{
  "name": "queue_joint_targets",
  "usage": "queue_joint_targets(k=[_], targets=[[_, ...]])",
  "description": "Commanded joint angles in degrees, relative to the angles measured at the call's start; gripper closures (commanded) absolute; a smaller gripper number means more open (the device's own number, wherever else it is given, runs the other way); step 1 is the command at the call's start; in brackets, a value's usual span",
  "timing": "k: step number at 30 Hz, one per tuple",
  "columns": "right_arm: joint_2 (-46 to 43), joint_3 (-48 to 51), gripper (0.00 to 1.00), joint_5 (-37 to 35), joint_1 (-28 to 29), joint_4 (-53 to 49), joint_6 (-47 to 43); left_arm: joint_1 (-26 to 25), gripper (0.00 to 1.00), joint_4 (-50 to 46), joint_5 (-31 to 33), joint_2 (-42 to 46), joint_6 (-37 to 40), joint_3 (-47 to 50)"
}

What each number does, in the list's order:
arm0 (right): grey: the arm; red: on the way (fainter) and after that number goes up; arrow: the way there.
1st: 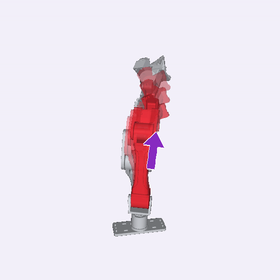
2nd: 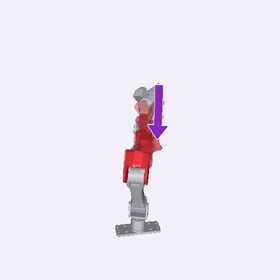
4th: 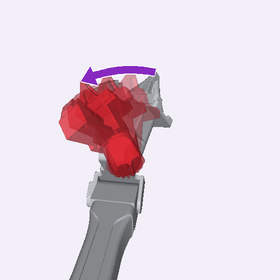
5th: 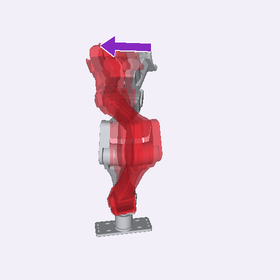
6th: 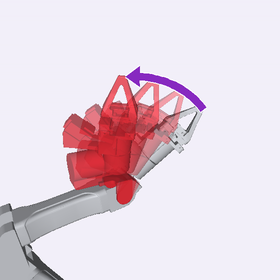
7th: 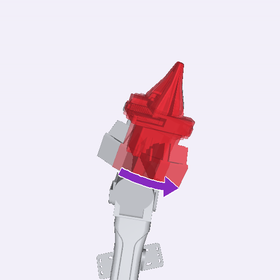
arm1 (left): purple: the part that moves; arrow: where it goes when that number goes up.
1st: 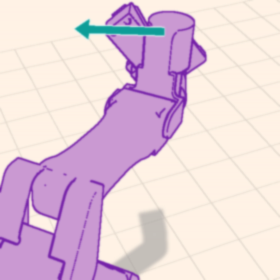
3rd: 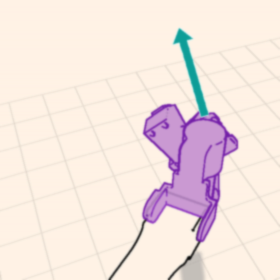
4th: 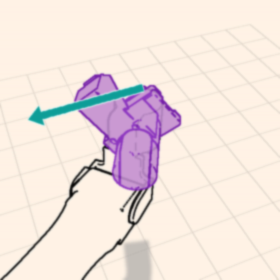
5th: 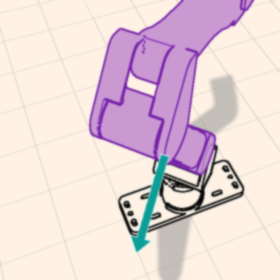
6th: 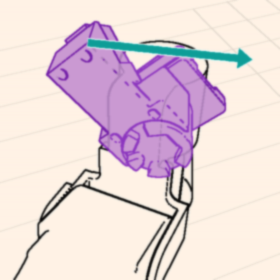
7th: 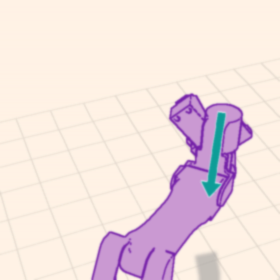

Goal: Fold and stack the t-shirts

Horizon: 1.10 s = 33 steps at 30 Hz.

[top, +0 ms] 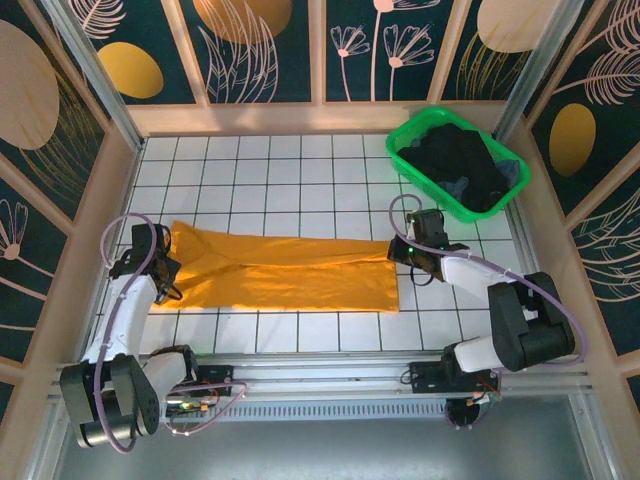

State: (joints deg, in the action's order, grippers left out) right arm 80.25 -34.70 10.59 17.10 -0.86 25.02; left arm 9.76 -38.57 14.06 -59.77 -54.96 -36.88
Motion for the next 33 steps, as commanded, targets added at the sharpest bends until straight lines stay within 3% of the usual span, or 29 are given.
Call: queue_joint_targets(k=[1,7,12,17,33], targets=[[-1.5,1.2,1.0,-0.1,0.6,-1.3,1.4,0.4,1.0,-2.2,2.4,1.1,-1.9,1.2],[-2.5,2.0,0.98,-1.1,0.7,-2.5,1.9,0.4,1.0,-3.1,3.4,2.1,-2.6,2.0],[-3.3,2.1,0.87,-2.2,0.7,-3.8,2.2,0.4,1.0,-4.7,1.5,5.4,-5.7,3.1],[-4.0,1.3,0.71,-2.3,1.0,-4.1,3.0,0.4,1.0,-5.3,-4.3,7.7,-10.9,4.0],[5.4,-6.1,0.7,-2.6,5.8,-1.3,5.9,0.4,1.0,-10.2,-10.9,11.1,-20.5,3.5]])
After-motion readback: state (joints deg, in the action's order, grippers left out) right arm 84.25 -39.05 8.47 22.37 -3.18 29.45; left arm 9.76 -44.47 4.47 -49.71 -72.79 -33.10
